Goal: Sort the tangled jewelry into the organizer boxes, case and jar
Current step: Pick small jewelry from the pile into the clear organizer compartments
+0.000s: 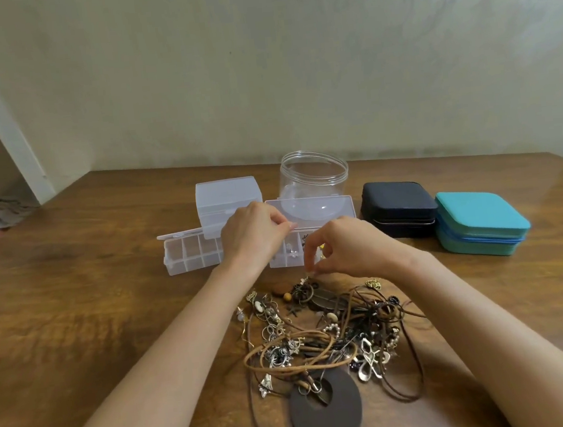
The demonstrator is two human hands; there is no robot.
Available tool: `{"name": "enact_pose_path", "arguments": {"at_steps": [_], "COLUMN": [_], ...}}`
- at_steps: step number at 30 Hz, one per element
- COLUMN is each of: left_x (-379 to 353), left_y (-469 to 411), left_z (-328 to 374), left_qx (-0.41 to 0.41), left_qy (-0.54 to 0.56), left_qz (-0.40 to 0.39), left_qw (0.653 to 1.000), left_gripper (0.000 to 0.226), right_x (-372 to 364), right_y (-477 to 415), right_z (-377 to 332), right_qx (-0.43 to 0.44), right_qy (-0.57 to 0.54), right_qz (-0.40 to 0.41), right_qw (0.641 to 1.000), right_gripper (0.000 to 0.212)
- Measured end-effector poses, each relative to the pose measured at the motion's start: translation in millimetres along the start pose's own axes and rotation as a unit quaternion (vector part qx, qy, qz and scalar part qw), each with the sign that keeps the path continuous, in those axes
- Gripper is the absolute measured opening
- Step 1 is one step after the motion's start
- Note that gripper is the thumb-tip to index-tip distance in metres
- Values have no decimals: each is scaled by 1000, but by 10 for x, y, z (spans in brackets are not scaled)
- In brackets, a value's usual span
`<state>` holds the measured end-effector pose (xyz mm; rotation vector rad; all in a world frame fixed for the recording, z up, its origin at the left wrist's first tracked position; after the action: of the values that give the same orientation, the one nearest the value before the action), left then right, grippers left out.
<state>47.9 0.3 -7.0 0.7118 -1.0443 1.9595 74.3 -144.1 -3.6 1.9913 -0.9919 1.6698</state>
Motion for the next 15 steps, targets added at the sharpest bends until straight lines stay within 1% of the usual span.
{"name": "enact_pose_path", "arguments": {"at_steps": [3, 6, 8, 11, 13, 15], "left_x": [109, 164, 191, 214, 255, 296], "left_y": [-15, 33, 72, 79, 86, 94], "left_z": [-101, -279, -329, -291, -250, -243], "left_qx": [-20, -79, -123, -166, -168, -161], "left_qy": [21, 71, 87, 54, 26, -9], "left_qz": [-3, 2, 26, 36, 19, -21], "left_qw": [1000, 994, 988, 984, 985, 987], "left_gripper": [21, 11, 6, 10, 12, 13], "right_x": [-1, 71, 114, 50, -47, -119], "right_y": [3, 13, 5, -33, -58, -82], "right_z": [16, 38, 62, 84, 64, 46], "right_qx": [17, 13, -6, -45, -58, -67], "right_qy": [20, -2, -62, -115, -113, -113], "right_qz": [1, 15, 62, 165, 207, 227], "right_qw": [1000, 1000, 996, 979, 970, 965], "right_gripper": [8, 9, 7, 5, 7, 5]}}
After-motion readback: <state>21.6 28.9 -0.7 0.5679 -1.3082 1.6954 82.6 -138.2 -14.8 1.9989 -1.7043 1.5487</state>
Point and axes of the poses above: each hand's wrist, its own y-axis away from the middle knuckle, its own x-axis out of the back of the hand, z = x × y, the point moved 1 cm from there along -y, towards the middle knuckle, and after that the axes turned 7 degrees about z, right-handed, at the moved point
